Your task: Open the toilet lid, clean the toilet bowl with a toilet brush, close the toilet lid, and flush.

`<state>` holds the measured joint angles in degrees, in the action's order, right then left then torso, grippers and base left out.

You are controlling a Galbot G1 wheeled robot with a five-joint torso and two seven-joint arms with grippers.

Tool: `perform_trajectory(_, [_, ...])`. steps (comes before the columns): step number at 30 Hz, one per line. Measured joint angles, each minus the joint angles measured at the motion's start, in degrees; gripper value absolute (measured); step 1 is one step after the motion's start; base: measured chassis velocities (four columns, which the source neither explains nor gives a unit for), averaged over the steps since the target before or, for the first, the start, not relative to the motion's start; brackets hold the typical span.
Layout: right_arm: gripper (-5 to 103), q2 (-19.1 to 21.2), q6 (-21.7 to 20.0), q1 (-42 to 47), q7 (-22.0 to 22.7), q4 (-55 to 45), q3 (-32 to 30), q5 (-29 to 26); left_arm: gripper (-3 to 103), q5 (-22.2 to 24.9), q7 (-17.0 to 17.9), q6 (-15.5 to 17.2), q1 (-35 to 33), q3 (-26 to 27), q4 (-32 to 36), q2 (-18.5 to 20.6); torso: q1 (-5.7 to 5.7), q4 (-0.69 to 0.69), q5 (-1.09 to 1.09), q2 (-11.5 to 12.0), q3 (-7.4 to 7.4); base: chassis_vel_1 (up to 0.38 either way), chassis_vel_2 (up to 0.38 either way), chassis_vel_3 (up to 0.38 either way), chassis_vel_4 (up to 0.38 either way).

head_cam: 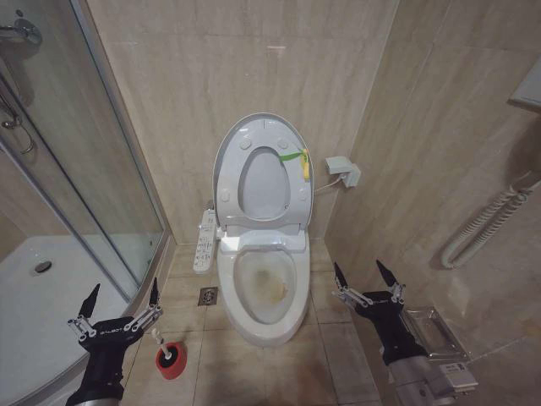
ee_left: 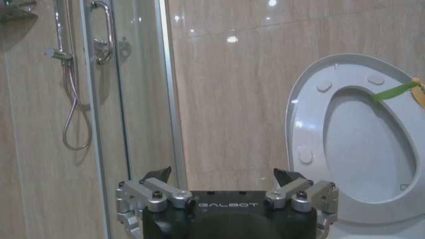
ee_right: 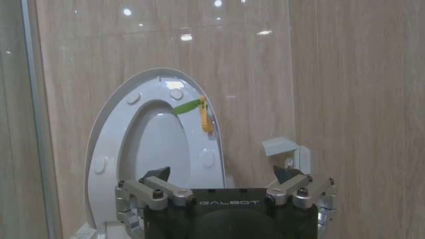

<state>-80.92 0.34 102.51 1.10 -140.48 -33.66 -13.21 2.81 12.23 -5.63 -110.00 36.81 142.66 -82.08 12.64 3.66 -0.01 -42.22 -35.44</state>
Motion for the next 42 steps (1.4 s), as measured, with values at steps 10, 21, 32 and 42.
perform_trajectory(10, [100, -0.83, 0.34, -0.39, -0.14, 0.13, 0.81, 0.41, 100, 0.0, 0.0, 0.0, 0.0, 0.0, 0.0, 0.0, 0.0, 0.0, 0.01, 0.0, 0.0, 0.0, 0.0, 0.0, 0.0])
perform_trajectory(21, [100, -0.8, 0.29, -0.47, -0.11, 0.27, 0.87, 0.43, 100, 0.0, 0.0, 0.0, 0.0, 0.0, 0.0, 0.0, 0.0, 0.0, 0.01, 0.0, 0.0, 0.0, 0.0, 0.0, 0.0])
perform_trajectory(32, [100, -0.77, 0.26, -0.5, -0.08, 0.33, 0.87, 0.43, 100, 0.0, 0.0, 0.0, 0.0, 0.0, 0.0, 0.0, 0.0, 0.0, 0.01, 0.0, 0.0, 0.0, 0.0, 0.0, 0.0])
perform_trajectory(42, [100, -0.74, 0.23, -0.52, -0.06, 0.37, 0.86, 0.41, 100, 0.0, 0.0, 0.0, 0.0, 0.0, 0.0, 0.0, 0.0, 0.0, 0.01, 0.0, 0.0, 0.0, 0.0, 0.0, 0.0])
